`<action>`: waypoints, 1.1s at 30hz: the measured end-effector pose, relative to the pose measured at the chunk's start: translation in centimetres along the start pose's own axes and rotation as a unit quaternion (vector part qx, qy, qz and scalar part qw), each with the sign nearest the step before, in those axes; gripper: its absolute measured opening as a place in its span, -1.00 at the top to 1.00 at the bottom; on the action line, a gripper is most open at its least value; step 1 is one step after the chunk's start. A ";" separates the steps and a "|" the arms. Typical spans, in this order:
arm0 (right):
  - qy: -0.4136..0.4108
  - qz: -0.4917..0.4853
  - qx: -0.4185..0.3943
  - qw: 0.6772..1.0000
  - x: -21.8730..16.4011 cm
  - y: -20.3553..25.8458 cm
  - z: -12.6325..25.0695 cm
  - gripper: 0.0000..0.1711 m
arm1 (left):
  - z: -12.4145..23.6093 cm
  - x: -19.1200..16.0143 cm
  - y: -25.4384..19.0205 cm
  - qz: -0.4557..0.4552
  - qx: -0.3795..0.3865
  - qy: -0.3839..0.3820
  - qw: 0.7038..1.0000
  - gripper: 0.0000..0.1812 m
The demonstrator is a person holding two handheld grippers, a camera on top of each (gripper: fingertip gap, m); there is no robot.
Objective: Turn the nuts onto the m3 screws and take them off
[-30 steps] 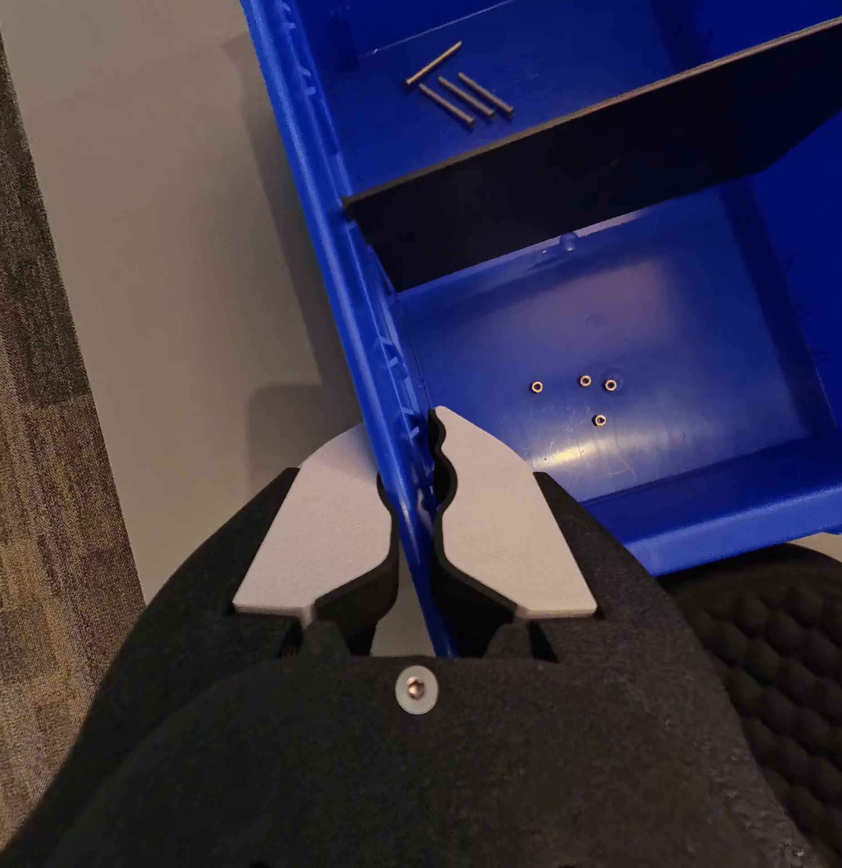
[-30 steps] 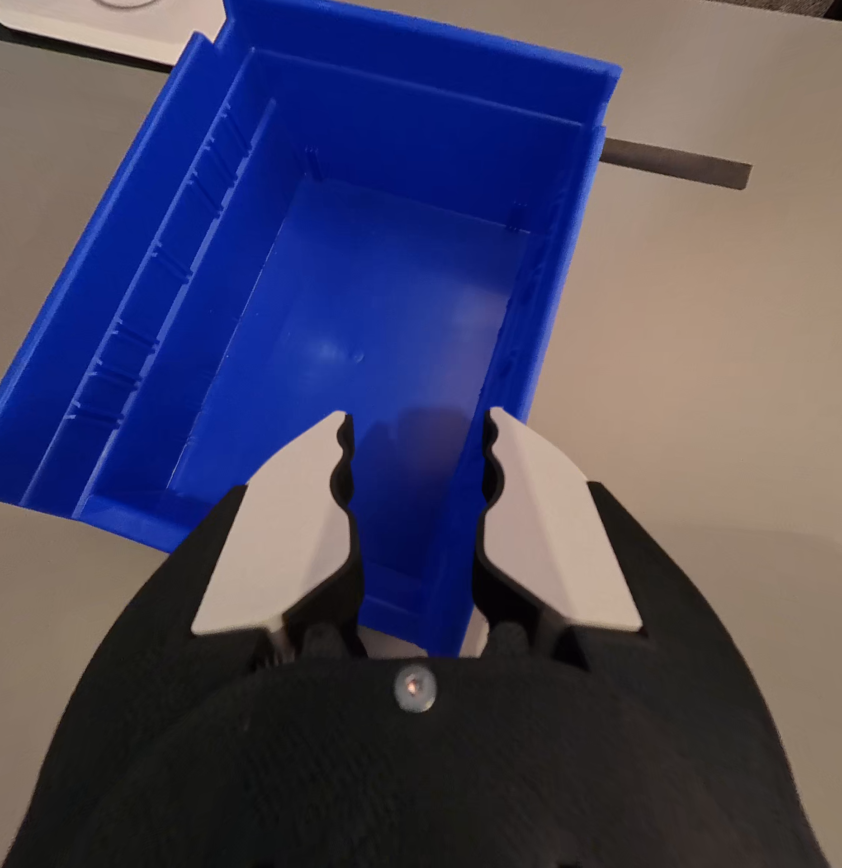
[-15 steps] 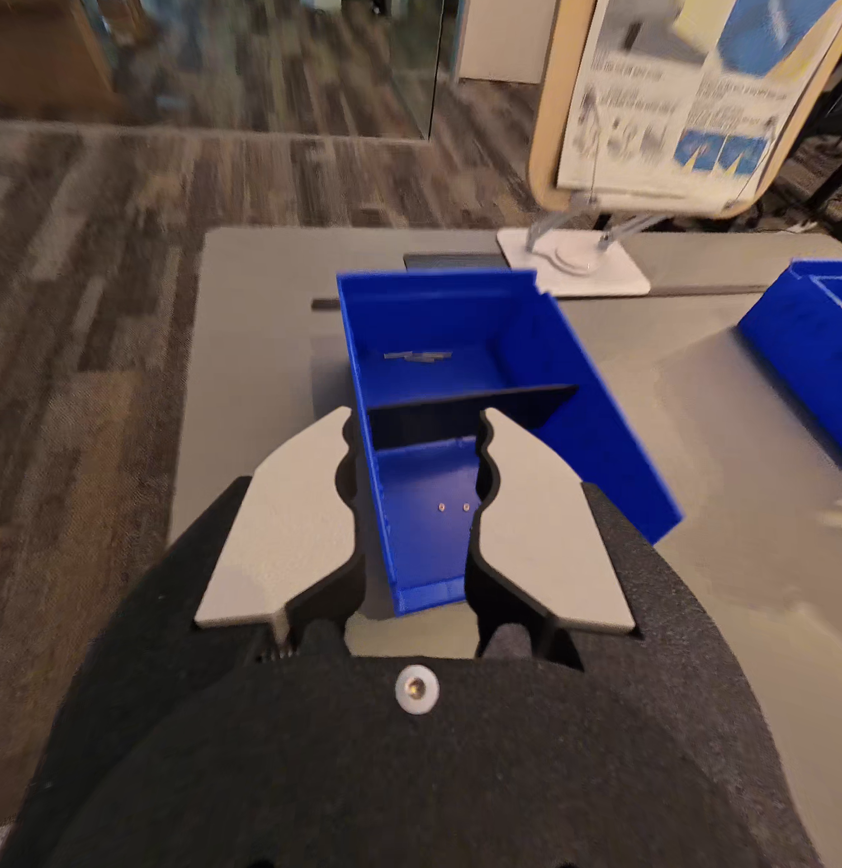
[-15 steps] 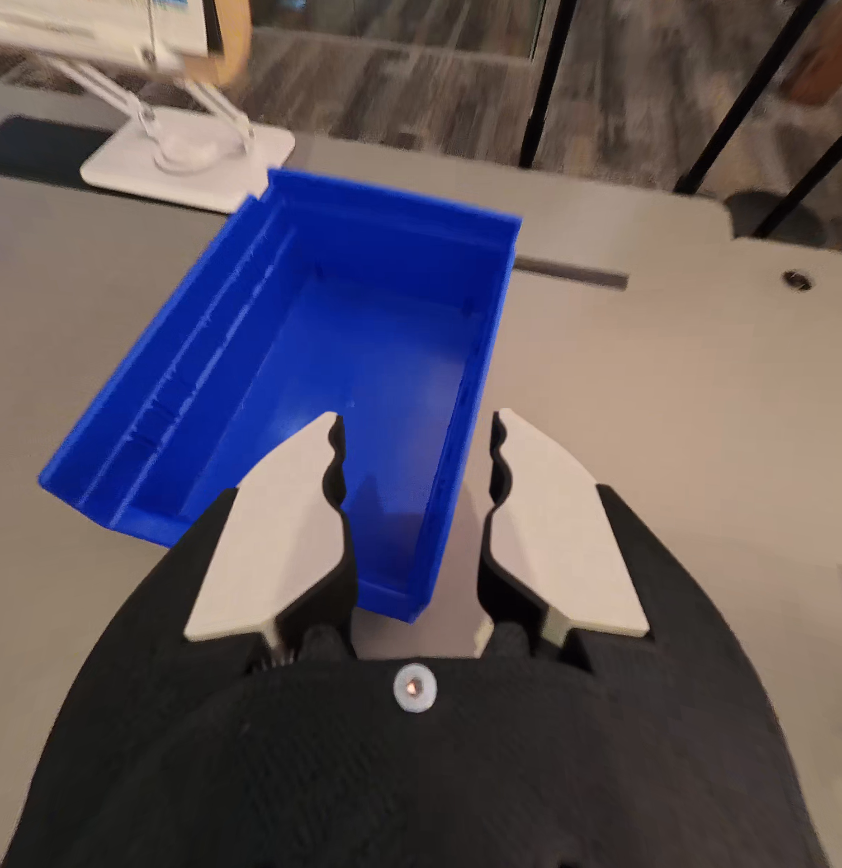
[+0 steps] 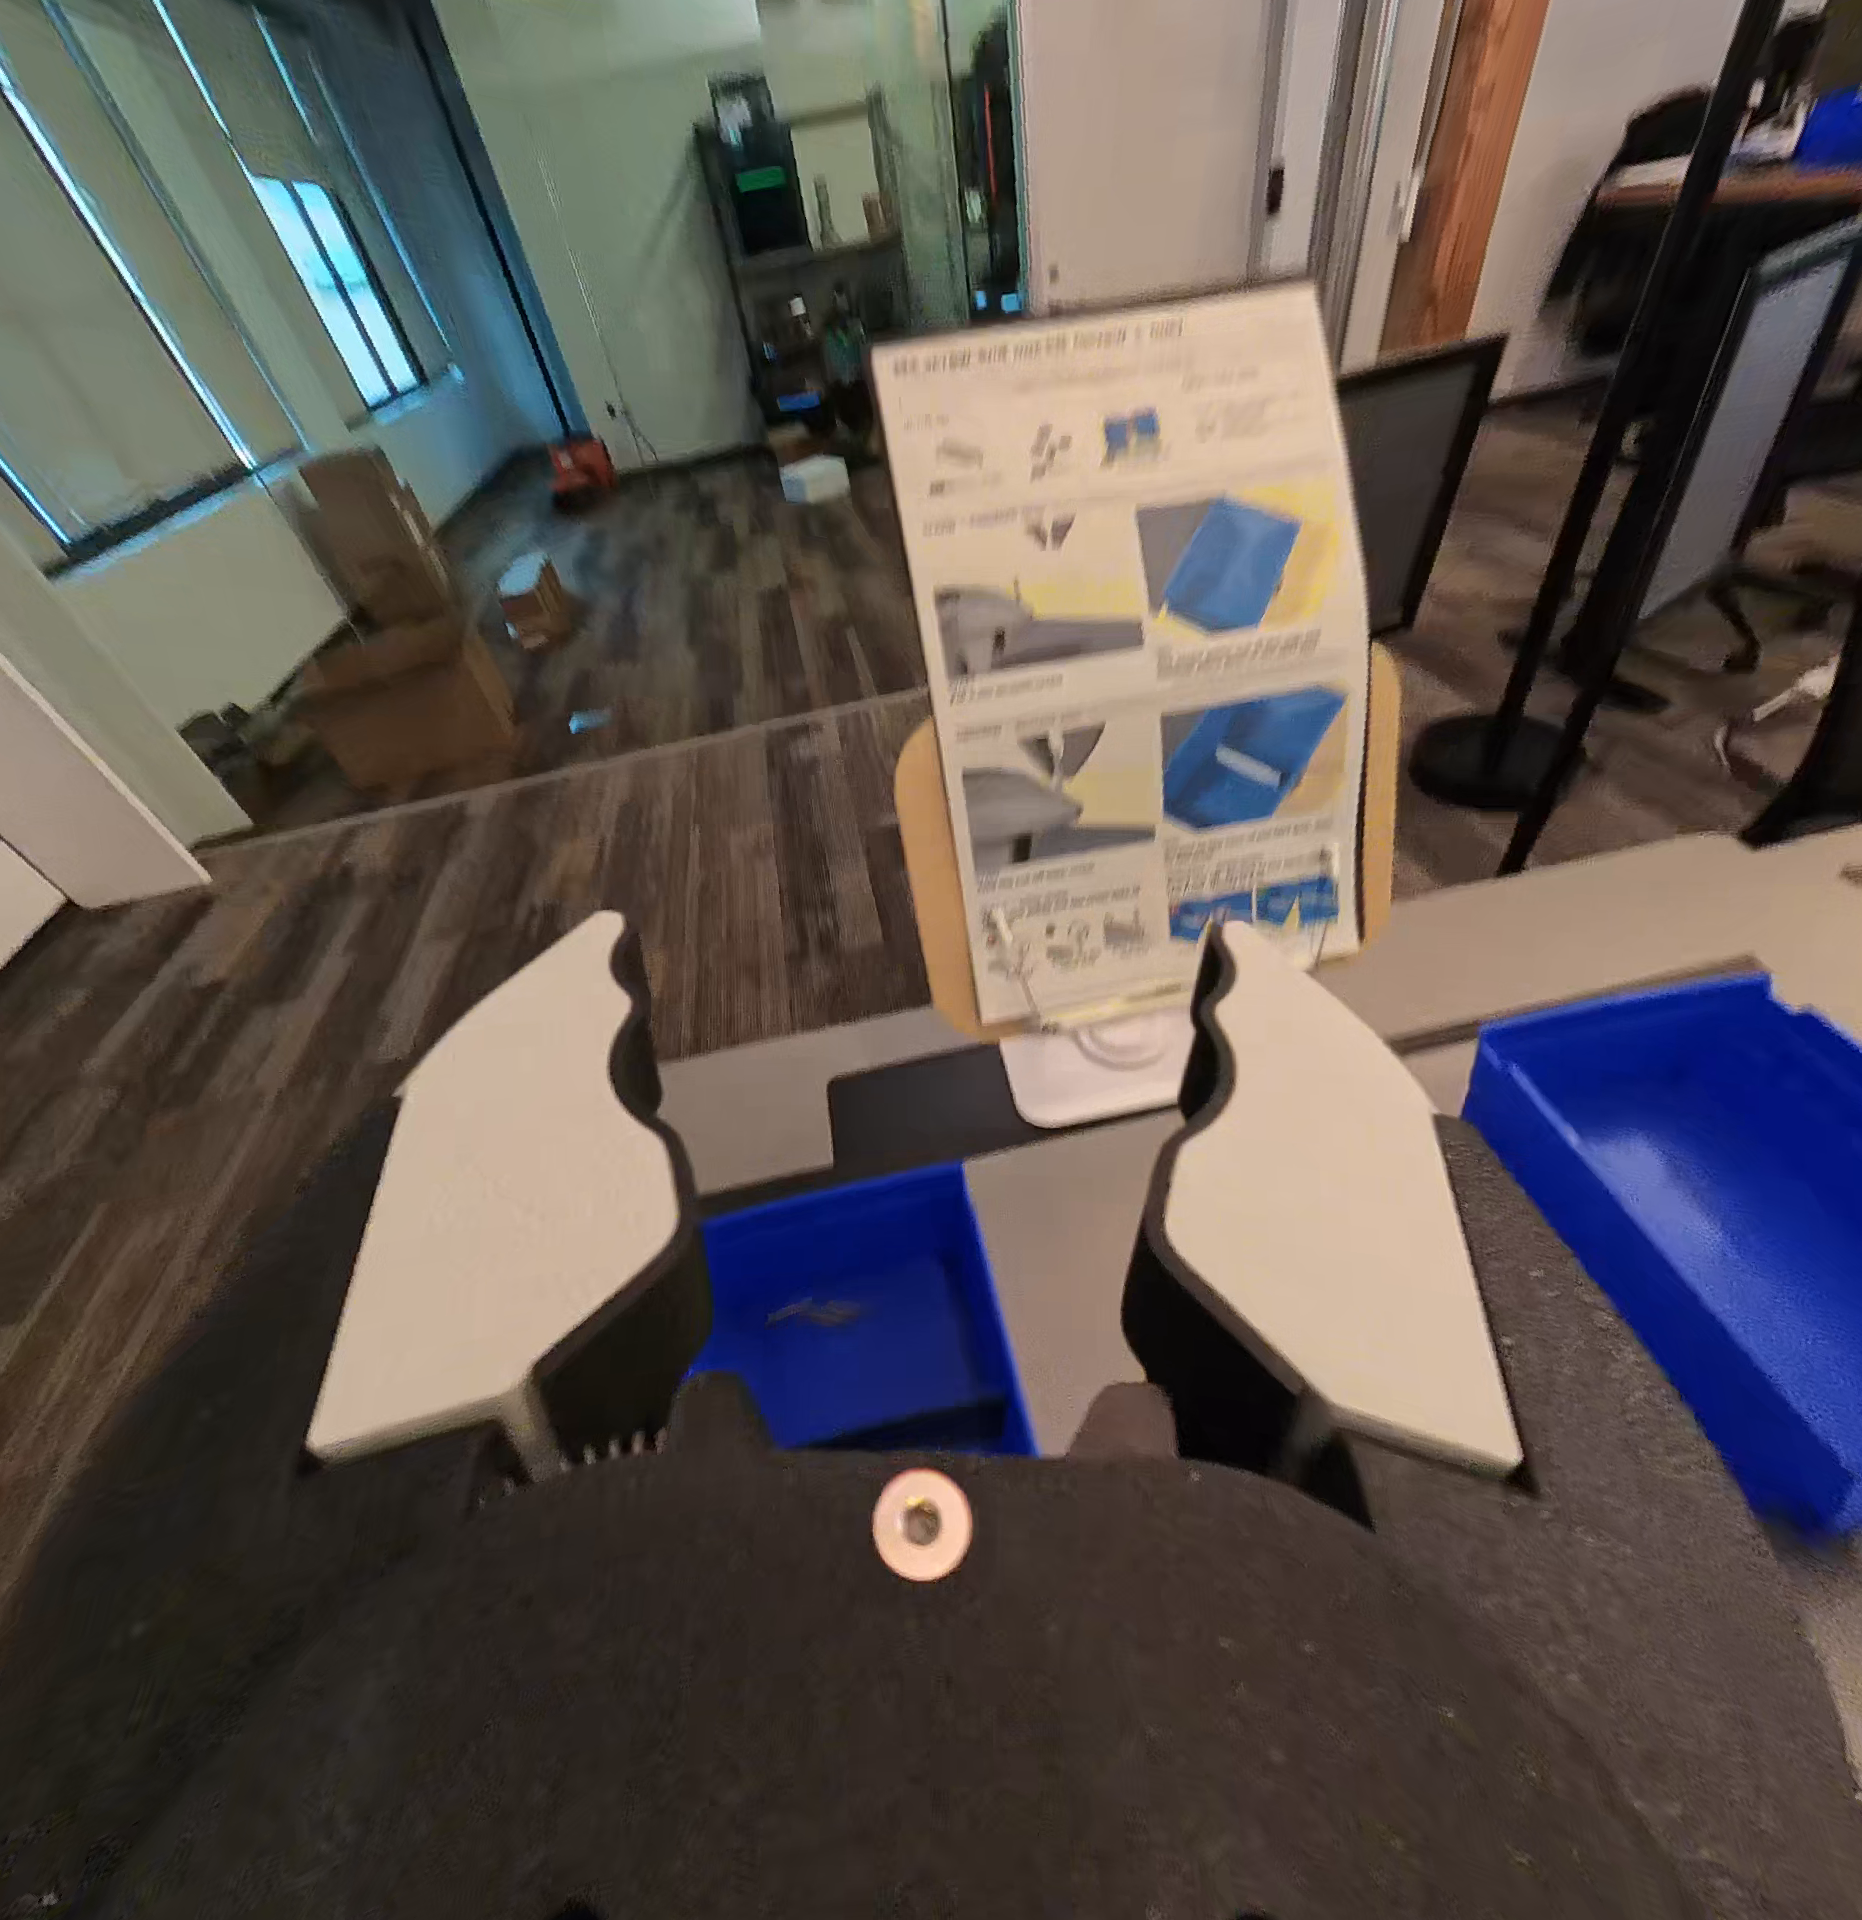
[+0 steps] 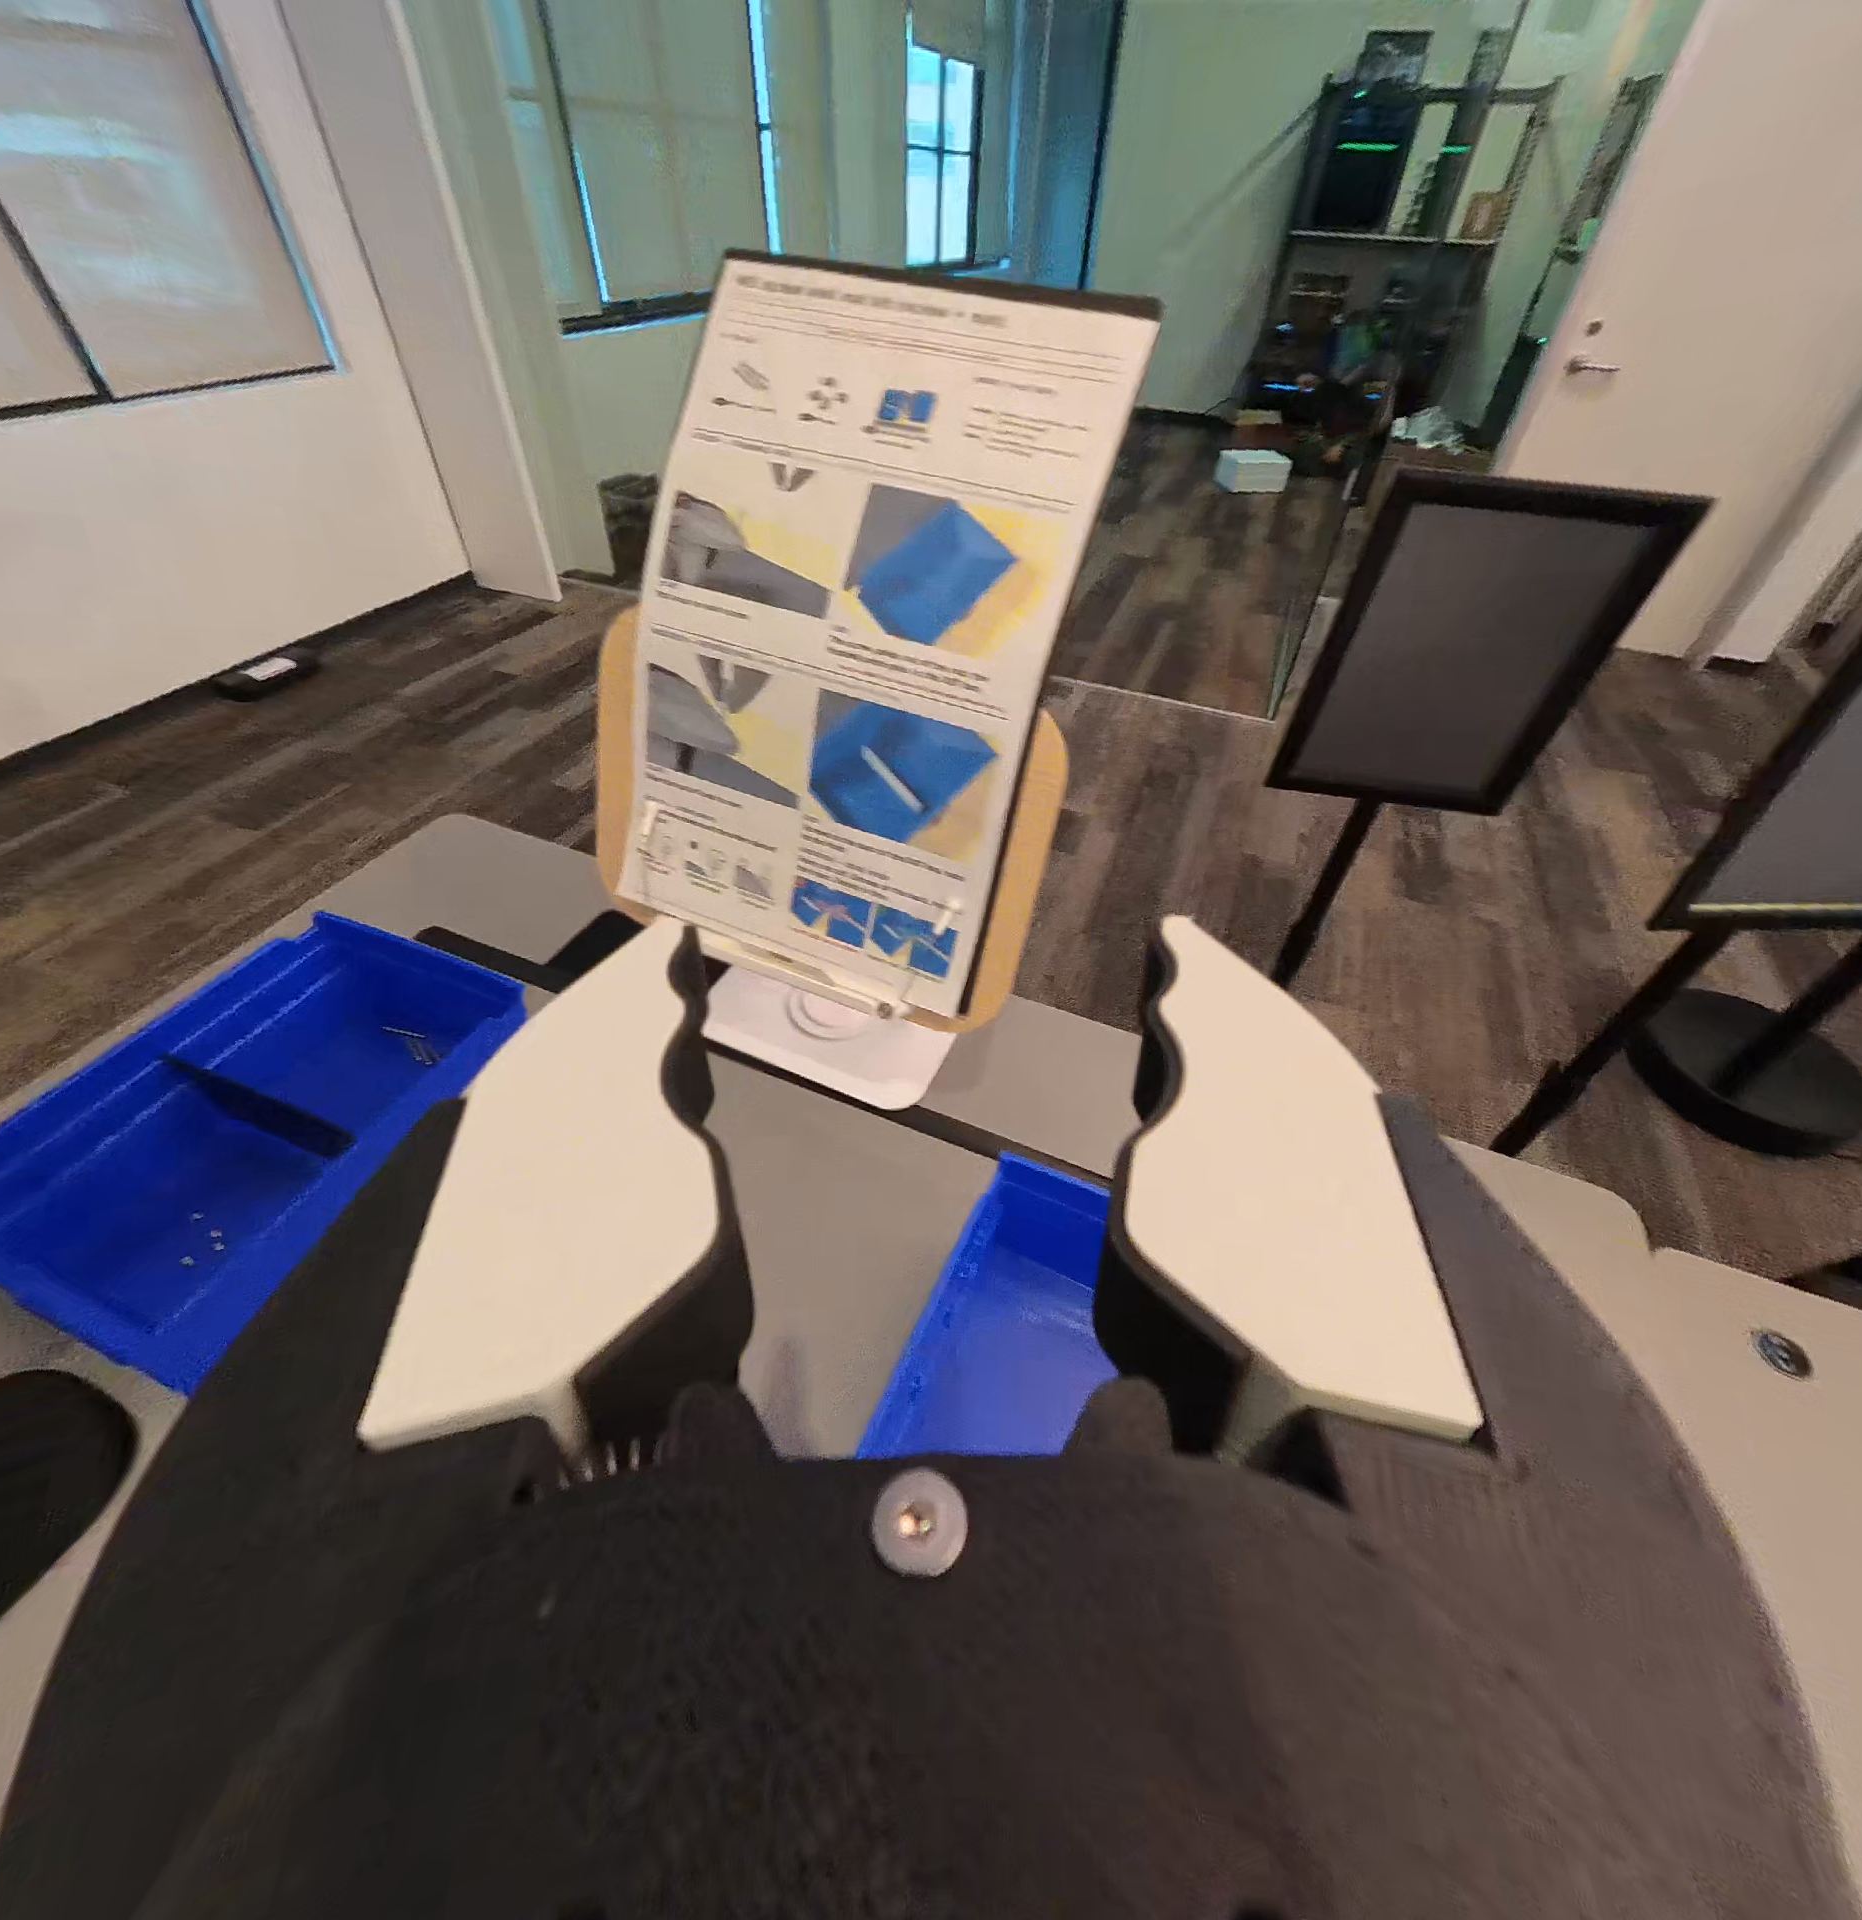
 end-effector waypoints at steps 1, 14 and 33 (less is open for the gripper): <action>0.005 0.007 -0.004 1.000 0.5 1.0 -0.5 0.01 | -0.1 0.7 -1.0 0.002 0.006 -0.017 1.000 -0.10; 0.031 0.009 -0.086 0.996 -4.0 6.1 -7.6 -0.60 | -8.0 -6.0 -10.7 0.018 0.003 0.072 0.997 -0.61; 0.159 -0.013 -0.064 0.985 -22.0 9.5 -17.3 -0.60 | -15.7 -25.0 -14.1 0.068 0.019 0.136 0.988 -0.61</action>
Point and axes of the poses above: each gripper's, where its closed fingertips meet, z back along the fingers, x out of its top, y = z × x across the jaws, the point moved 1 cm from there along z, back along the fingers, and after that the axes turned 12 degrees about y, right-handed, at the moved point
